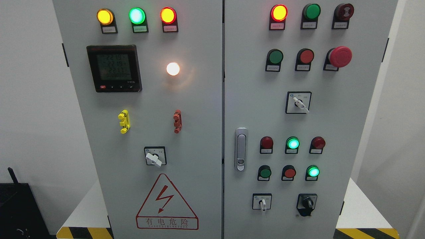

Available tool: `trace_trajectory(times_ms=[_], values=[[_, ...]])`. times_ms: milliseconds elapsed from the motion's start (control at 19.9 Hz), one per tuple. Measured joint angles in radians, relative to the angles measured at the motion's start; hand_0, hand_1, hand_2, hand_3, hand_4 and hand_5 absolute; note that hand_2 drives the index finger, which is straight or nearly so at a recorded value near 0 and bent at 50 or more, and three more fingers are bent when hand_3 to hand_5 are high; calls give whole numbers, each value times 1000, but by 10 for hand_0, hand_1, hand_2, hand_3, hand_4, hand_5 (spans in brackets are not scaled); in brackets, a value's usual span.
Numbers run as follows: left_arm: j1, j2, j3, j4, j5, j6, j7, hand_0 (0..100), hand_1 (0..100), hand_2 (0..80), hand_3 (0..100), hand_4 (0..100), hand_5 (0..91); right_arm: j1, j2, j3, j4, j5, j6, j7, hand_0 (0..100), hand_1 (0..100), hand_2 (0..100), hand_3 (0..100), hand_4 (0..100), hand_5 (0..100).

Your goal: Turn on light switch 1

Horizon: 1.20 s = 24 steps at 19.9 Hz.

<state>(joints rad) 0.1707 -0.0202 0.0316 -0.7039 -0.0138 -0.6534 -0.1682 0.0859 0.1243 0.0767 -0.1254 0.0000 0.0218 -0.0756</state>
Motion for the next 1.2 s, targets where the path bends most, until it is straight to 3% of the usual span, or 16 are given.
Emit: trace_trajectory(times_ms=[251, 401, 652, 1203], values=[[-45, 7, -11, 274, -9, 331, -20, 194, 169, 0, 0, 0, 0, 0, 0, 0, 0, 0, 0, 0, 0, 0, 0, 0, 0, 0], [-62, 9, -15, 392, -14, 426, -15, 191, 120, 0, 0, 0, 0, 0, 0, 0, 0, 0, 0, 0, 0, 0, 0, 0, 0, 0], [-79, -2, -21, 524, -2, 468, 18, 190, 77, 0, 0, 0, 0, 0, 0, 0, 0, 0, 0, 0, 0, 0, 0, 0, 0, 0], [-95, -19, -28, 668, 12, 475, 26, 188, 61, 0, 0, 0, 0, 0, 0, 0, 0, 0, 0, 0, 0, 0, 0, 0, 0, 0]])
